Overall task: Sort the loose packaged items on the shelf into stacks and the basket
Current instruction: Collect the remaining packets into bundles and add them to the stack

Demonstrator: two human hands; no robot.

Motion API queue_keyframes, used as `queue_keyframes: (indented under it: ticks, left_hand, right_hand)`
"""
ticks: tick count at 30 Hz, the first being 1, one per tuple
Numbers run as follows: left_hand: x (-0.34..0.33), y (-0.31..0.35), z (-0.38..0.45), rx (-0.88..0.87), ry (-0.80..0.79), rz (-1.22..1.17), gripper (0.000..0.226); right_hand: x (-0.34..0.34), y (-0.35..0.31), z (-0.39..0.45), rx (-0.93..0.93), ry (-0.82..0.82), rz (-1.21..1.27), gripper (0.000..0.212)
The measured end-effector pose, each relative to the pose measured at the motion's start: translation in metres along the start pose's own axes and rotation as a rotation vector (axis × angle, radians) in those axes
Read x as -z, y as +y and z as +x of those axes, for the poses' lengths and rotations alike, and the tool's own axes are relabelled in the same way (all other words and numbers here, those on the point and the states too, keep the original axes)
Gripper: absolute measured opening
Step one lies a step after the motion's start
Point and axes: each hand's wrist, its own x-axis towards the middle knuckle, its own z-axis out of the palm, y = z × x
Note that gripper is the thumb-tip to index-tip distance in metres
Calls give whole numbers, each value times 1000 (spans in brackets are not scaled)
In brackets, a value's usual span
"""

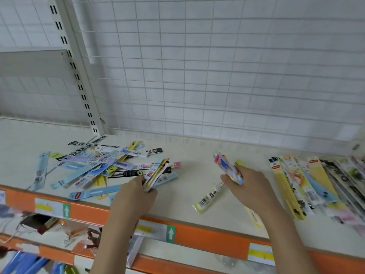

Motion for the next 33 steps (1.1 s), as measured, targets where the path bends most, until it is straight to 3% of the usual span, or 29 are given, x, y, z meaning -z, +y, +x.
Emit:
queue_keyframes:
  ticks: [3, 7, 13, 17, 20, 24, 28, 33]
  left_hand:
    - [-11, 6, 6, 5, -1, 88, 15]
    - [-19, 14, 12, 48, 26, 153, 27]
    - [-22, 21, 13, 77, 34, 203, 16]
    - [-21, 27, 8, 96, 36, 211, 21]
    - [-17, 34, 3, 134, 79, 138, 39]
    - [-12, 51, -7, 58, 99, 63, 31]
    - [-12, 71, -14, -133, 237, -125, 18]
    - [-20, 93, -22, -286, 262, -526, 60]
  right_hand:
    - [1, 2, 1, -15, 55, 53, 22]
    - [3, 5, 2, -41, 93, 95, 20]
    - [5, 8, 2, -16, 68, 127, 20]
    - [8, 9, 1, -6, 51, 130, 19]
    - [13, 12, 2, -9, 70, 164, 11]
    - [25, 13, 3, 6, 99, 272, 42]
    - [36, 17, 5, 56, 162, 321, 11]
    - [43, 16, 13, 139, 274, 413, 17]
